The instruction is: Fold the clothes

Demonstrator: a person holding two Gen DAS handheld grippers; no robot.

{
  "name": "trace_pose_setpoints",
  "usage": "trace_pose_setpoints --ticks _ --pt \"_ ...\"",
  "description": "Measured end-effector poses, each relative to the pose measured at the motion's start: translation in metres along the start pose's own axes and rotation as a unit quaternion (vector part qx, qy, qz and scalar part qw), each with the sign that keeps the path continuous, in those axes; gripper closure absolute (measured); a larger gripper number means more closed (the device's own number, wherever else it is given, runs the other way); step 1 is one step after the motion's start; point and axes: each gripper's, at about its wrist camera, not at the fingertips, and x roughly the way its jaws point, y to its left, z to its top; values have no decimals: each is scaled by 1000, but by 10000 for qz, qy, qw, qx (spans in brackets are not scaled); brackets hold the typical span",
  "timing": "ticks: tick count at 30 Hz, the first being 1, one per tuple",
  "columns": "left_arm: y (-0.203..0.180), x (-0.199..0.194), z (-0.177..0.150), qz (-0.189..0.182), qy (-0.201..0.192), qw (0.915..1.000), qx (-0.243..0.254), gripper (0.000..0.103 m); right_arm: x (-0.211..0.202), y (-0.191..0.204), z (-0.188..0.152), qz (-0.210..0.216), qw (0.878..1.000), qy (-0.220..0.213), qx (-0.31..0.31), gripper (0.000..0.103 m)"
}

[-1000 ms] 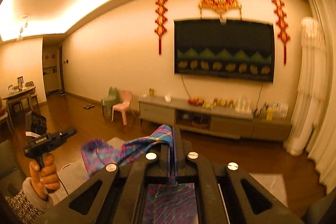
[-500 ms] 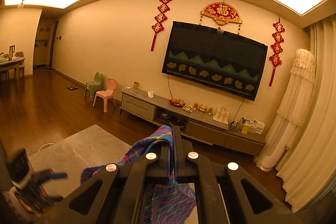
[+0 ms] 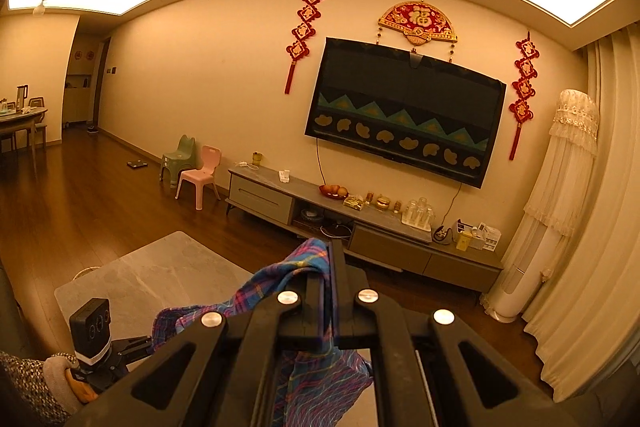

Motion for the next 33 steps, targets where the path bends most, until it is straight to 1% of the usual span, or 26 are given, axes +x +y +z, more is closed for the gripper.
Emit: trace_pose_setpoints --ticks 1,2,4,6,9,10,11,12,13,14,16,17,20,23,25,27,28,29,30,31,33 --pt "1 -3 9 64 28 9999 -81 103 0 -4 -2 -19 10000 15 21 100" --pt "2 -6 17 129 57 9998 -161 103 -3 -9 -2 -64 10000 7 43 100" --pt "-7 -42 46 132 -411 9991 -54 103 -16 -23 -5 -232 9997 -89 50 100" --pt "-19 -96 89 -35 -1002 9949 108 103 -36 -36 -8 -331 9992 -241 7 100" --pt "-43 -147 132 144 -1533 9865 563 103 -72 -50 -11 -130 9984 -546 86 100" --pt "-51 -152 137 329 -1574 9842 743 102 -81 -53 -11 -90 9978 -652 102 100" --pt "-58 -148 133 470 -1510 9829 944 85 -87 -54 -10 -90 9973 -726 106 100" --pt "-62 -136 124 402 -1341 9844 1068 66 -88 -55 -9 -106 9970 -759 89 100" --pt "-65 -123 114 284 -1149 9861 1170 22 -86 -55 -9 -119 9971 -751 61 100" --pt "-69 -105 93 87 -876 9890 1186 8 -82 -55 -9 -106 9974 -708 52 100" --pt "-76 -69 53 -213 -356 9914 1243 8 -71 -56 -9 -53 9982 -596 47 100" --pt "-83 -43 30 -173 -41 9908 1344 8 -67 -55 -9 -29 9985 -547 42 100" --pt "-96 -6 -9 -199 386 9873 1527 8 -58 -54 -9 2 9991 -434 37 100" --pt "-103 8 -23 -477 472 9850 1587 8 -54 -52 -7 -24 9994 -341 -45 100" --pt "-105 20 -26 -301 489 9837 1703 8 -53 -52 -6 -47 9995 -308 -112 100" --pt "-99 37 -25 155 517 9831 1751 8 -52 -53 -4 -51 9994 -312 -139 100" --pt "-94 40 -22 324 491 9832 1726 8 -53 -53 -4 -49 9994 -332 -125 100" --pt "-86 40 -19 406 432 9856 1586 8 -54 -55 -4 -43 9993 -352 -98 100" --pt "-78 39 -17 355 403 9883 1424 8 -54 -55 -5 -40 9993 -363 -76 100" --pt "-72 40 -16 216 414 9909 1260 7 -54 -56 -6 -31 9993 -364 -61 100" --pt "-64 52 -20 -352 674 9924 967 6 -54 -57 -9 11 9994 -358 -31 100"
